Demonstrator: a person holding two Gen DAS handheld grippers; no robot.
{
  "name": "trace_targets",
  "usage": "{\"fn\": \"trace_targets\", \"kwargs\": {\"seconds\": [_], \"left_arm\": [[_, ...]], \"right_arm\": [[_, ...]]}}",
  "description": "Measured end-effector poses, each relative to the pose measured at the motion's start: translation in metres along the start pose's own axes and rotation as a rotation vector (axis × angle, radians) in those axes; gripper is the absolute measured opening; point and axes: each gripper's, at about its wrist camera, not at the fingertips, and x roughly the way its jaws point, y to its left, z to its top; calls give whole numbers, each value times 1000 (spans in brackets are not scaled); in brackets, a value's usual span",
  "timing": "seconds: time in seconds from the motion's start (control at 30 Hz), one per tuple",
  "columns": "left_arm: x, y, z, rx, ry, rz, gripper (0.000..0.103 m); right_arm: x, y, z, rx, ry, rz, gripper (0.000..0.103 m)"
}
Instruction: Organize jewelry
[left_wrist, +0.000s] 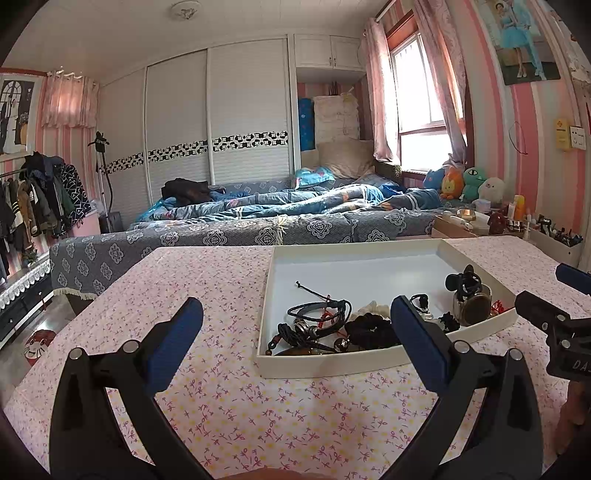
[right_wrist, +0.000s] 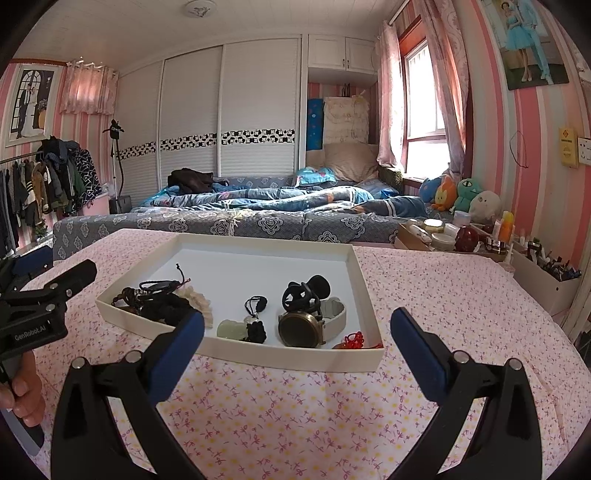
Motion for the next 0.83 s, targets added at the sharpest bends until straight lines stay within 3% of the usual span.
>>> {"fn": "trace_targets", "kwargs": {"seconds": [0.83], "left_arm": [[0, 2, 1, -21, 2, -2, 100]], "right_arm": [[0, 1, 0, 1, 0, 0, 101]]}}
